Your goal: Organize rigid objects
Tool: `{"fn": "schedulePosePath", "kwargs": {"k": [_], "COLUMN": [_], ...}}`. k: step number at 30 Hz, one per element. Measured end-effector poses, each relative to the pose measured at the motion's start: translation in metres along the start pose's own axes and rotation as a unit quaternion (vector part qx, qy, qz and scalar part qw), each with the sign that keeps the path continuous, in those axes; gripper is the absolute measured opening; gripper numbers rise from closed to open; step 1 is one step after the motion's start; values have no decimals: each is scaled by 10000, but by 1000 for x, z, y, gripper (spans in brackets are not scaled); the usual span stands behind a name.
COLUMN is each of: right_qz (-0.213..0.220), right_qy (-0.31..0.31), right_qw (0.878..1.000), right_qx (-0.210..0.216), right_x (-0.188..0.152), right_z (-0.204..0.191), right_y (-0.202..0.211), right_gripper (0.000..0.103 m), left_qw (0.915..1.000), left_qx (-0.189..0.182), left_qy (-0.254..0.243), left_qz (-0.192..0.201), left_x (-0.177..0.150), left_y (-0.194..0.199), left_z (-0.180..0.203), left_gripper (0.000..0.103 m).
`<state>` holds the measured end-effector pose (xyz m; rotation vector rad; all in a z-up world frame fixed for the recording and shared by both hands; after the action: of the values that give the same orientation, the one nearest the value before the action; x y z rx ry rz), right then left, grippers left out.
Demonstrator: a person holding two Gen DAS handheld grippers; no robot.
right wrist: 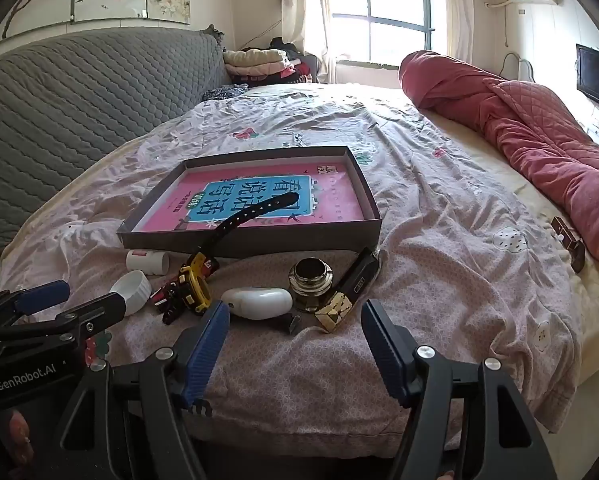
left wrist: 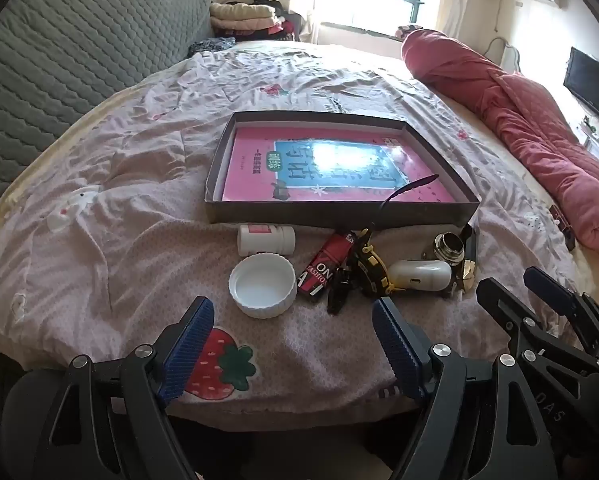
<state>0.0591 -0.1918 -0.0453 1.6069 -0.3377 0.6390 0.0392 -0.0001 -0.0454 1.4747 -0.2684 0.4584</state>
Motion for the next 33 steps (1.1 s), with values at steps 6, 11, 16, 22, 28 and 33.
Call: {"fn": "schedulePosePath", "kwargs": {"k": [6, 11, 16, 22, 28, 33], "right_qz": [-1, -8, 6, -7, 1, 5], "right_qy": [-2, 5, 11, 31, 57, 54], "right_qw": [10000, 10000, 10000, 10000, 10000, 10000], "right_qx": [3, -1, 8, 6, 7, 12], "right_x": [0, 0, 0, 0, 1, 1], "right_z": [0, 0, -1, -2, -4, -4], "right_y": [0, 0, 1, 1, 2, 2], "right_gripper": [68, 68, 68, 68, 68, 68], "left_qw": [10000, 10000, 10000, 10000, 9999, 10000], "left_qx": [-22, -4, 1, 37, 75, 16], "left_qy": [15, 4, 5, 2, -31, 11], "left_qz": [-16, 4, 4, 62, 142, 66], "left_x": [-1, -1, -2, -1, 0, -1], "left_y": [0, -1, -2, -1, 0, -1], "left_z": [1, 0, 1, 3, 2, 2], "left_gripper": [82, 82, 82, 82, 82, 82]}}
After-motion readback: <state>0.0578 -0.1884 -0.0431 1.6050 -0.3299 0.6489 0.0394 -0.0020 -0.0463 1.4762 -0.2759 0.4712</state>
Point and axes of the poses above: each gripper's, at about its wrist camera, not at the fingertips, and y roughly against the way its jaws point, z to its right, x to its top, the point moved 6 cm from there along -y, roughly the way its jaws point, and after that the axes turned 14 degrees about -z, right-handed, at the moved point
